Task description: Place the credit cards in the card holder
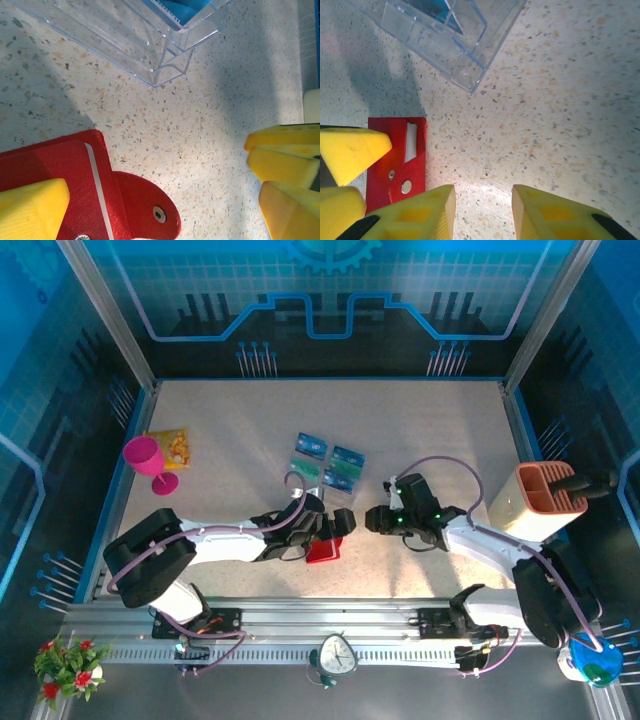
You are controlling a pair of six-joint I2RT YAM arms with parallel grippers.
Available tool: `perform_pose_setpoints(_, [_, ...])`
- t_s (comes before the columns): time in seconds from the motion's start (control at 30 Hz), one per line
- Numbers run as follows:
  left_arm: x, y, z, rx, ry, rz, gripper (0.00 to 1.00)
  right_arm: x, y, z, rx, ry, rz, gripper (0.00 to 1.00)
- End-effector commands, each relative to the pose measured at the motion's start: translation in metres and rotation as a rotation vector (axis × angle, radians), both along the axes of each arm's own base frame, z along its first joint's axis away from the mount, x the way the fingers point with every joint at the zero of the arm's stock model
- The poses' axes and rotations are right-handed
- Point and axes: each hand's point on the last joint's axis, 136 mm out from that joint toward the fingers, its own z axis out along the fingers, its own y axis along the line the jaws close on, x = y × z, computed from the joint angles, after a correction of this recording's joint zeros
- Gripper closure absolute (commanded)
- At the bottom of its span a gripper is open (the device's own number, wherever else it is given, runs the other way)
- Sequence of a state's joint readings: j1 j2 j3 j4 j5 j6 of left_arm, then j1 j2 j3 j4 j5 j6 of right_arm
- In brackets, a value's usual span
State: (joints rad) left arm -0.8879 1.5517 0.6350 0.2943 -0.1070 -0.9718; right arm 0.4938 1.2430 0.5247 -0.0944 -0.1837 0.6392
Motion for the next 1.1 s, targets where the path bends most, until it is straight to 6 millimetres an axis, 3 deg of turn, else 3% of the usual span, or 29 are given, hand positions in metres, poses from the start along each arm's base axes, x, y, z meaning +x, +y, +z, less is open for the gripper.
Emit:
perform_pose_setpoints(0.0, [-0.006, 0.010, -0.023, 0.032, 0.037, 0.039, 0.01, -0.011, -0.007, -0.001, -0.001, 0.034, -0.001, 0.65])
perform_pose_setpoints(0.1, [-0.008, 0.011, -0.025, 0.039, 0.041, 0.036, 0.01, -0.013, -0.003, 0.010, 0.029, 0.017, 0.013, 0.66])
perform_pose_setpoints(0.27, [0.000, 0.007, 0.001, 0.044, -0.001, 0.015, 0.01, -0.022, 0.009, 0.028, 0.058, -0.016, 0.061, 0.70])
perform_pose_setpoints(0.6, [0.043, 0.026, 0.067, 0.037, -0.067, 0.019, 0.01, -0.054, 0.075, 0.054, 0.015, -0.093, 0.239, 0.78])
perform_pose_setpoints(0.83, [0.080, 0.070, 0.111, 0.025, -0.121, 0.110, 0.01, -0.071, 0.137, 0.065, -0.027, -0.139, 0.379, 0.80])
perform_pose_setpoints(0.97, [0.085, 0.101, 0.112, 0.025, -0.091, 0.175, 0.01, -0.071, 0.166, 0.052, -0.071, -0.124, 0.434, 0.82])
perform_pose_setpoints(1.07, [0.079, 0.118, 0.103, 0.050, -0.061, 0.197, 0.01, -0.061, 0.167, 0.035, -0.129, -0.121, 0.419, 0.85])
